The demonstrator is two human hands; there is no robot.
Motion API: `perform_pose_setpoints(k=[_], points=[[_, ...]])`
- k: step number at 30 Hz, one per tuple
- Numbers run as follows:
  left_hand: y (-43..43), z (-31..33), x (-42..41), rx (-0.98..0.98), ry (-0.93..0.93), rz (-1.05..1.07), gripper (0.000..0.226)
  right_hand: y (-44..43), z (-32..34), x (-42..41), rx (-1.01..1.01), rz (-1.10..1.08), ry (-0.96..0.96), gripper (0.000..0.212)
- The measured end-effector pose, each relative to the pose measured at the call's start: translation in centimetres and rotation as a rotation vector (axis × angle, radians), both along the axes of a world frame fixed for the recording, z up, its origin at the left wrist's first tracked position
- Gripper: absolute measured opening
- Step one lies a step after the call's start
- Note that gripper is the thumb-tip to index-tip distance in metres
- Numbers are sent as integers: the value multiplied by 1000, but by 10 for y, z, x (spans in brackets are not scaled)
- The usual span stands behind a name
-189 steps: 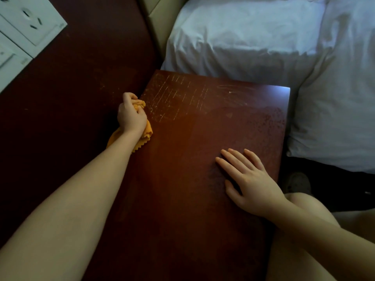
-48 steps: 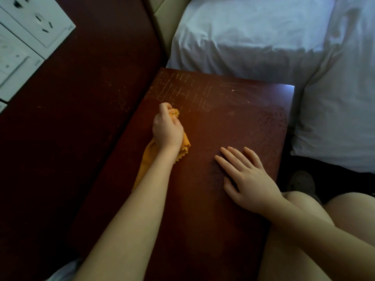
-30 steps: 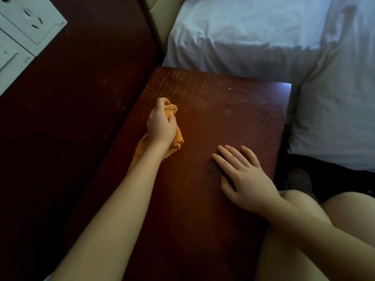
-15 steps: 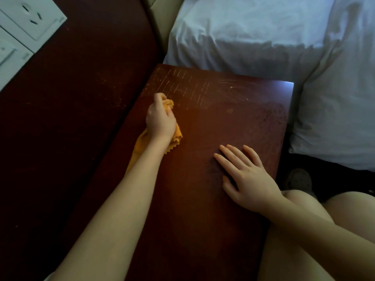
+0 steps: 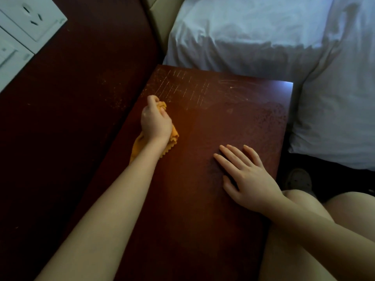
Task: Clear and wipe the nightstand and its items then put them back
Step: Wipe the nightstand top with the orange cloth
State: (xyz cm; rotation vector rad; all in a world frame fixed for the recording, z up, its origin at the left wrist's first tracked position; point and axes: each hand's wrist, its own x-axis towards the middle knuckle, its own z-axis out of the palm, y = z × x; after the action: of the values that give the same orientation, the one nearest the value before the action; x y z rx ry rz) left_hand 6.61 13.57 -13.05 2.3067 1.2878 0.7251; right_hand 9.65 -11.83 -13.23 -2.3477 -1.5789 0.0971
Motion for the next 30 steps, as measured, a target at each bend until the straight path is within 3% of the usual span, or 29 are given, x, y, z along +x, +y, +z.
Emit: perform_pose_setpoints(k=[2, 10, 12, 16, 20, 27, 30], points=[[-8, 1, 15, -5, -3, -17, 23, 0, 0, 0, 4, 0, 8, 53], [-25, -10, -21, 84, 58, -482, 20, 0, 0, 0, -6, 0, 1, 53], [-15, -9, -31, 73, 49, -413, 19, 0, 0, 0, -12, 6, -8, 53], [11, -1, -19, 2, 22, -60, 22, 0, -2, 0, -11, 11, -19, 52], [4, 3, 4, -4, 35, 27, 23, 0, -3, 0, -4, 11, -19, 52], [-14, 0, -18, 36, 110, -562, 21, 0, 0, 0, -12, 5, -11, 53], [9, 2, -41, 17, 143, -509, 21, 0, 0, 0, -12, 5, -8, 53]])
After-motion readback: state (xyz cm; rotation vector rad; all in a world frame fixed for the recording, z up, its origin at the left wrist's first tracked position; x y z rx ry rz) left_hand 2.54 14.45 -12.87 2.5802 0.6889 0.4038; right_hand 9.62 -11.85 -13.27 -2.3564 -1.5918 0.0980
